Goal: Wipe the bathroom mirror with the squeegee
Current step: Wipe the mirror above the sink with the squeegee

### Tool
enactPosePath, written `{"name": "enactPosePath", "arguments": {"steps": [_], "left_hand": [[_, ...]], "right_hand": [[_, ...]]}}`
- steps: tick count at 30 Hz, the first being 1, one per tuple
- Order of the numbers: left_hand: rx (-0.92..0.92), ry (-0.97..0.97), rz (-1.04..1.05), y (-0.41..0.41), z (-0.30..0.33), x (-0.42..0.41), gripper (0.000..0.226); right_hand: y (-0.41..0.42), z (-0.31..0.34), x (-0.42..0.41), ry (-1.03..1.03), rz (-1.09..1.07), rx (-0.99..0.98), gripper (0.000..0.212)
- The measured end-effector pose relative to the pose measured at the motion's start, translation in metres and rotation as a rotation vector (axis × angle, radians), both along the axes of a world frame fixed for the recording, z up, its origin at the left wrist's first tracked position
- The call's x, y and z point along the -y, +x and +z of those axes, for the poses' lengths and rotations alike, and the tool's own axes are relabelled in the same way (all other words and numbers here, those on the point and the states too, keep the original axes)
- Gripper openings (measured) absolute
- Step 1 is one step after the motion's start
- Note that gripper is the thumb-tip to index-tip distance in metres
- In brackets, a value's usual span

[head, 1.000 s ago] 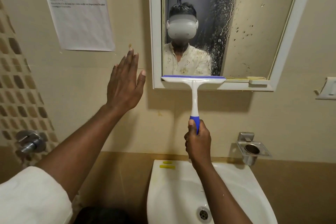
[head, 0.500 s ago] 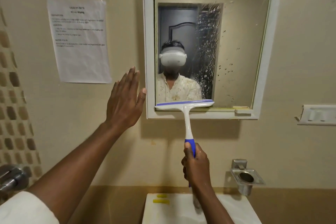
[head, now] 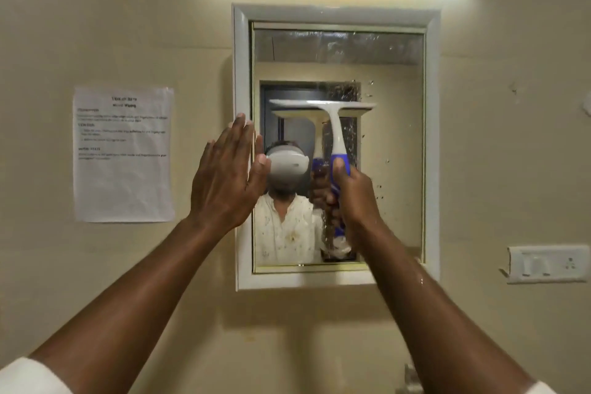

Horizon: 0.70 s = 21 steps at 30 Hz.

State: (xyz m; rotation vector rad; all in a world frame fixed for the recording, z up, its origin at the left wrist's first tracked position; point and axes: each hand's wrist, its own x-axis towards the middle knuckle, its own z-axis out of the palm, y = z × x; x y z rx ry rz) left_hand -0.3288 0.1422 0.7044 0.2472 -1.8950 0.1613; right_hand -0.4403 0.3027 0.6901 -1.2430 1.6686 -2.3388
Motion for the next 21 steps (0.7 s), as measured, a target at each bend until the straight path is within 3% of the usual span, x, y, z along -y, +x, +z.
{"name": "enactPosePath", "arguments": {"steps": [8,14,21], "left_hand": [[-0.037,-0.064,0.038,-0.009,0.04,-0.002,0.065],[-0.045,-0.076,0.054,-0.009,0.047,0.003,0.07],[-0.024,-0.07,0.083,-0.009,0.044,0.006,0.072]], "right_hand": [[-0.022,0.098,0.004,-0.062,-0.066,-0.051,0.032],[-0.036,0.121,0.006,-0.083,-0.035,-0.016,0.032],[-0.04,0.12,0.015,-0.099,-0.14,-0.05,0.03]]}}
